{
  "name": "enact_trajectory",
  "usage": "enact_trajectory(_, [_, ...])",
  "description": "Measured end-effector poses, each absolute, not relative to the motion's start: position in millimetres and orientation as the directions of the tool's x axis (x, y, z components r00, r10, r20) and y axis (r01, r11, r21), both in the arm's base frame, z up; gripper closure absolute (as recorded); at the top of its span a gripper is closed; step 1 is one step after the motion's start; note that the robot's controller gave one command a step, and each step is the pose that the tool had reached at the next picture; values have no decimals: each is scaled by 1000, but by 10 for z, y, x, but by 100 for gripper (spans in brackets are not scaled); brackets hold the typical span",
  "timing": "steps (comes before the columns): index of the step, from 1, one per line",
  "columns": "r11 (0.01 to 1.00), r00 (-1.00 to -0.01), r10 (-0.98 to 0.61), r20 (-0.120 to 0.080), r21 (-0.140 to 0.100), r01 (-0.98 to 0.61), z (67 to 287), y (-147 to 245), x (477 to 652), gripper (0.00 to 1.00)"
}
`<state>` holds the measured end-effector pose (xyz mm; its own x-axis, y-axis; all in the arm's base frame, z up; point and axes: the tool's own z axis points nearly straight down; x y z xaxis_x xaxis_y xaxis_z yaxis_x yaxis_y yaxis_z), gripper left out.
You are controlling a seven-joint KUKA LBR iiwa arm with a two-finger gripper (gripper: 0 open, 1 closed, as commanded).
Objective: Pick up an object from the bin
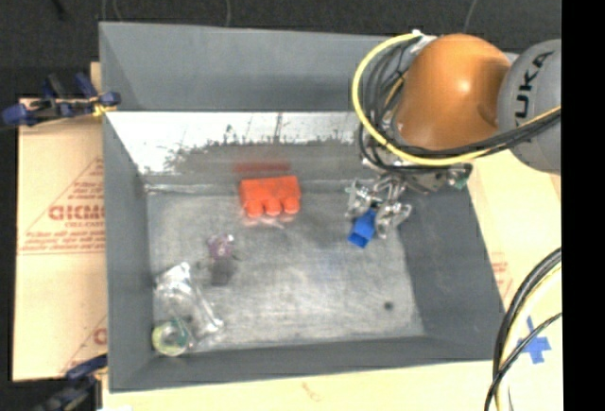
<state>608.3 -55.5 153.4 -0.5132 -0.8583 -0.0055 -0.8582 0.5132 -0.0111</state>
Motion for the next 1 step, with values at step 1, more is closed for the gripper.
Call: enact_trajectory(1, [519, -519, -855, -5, -6, -855, 1558, -557, 6098, 100])
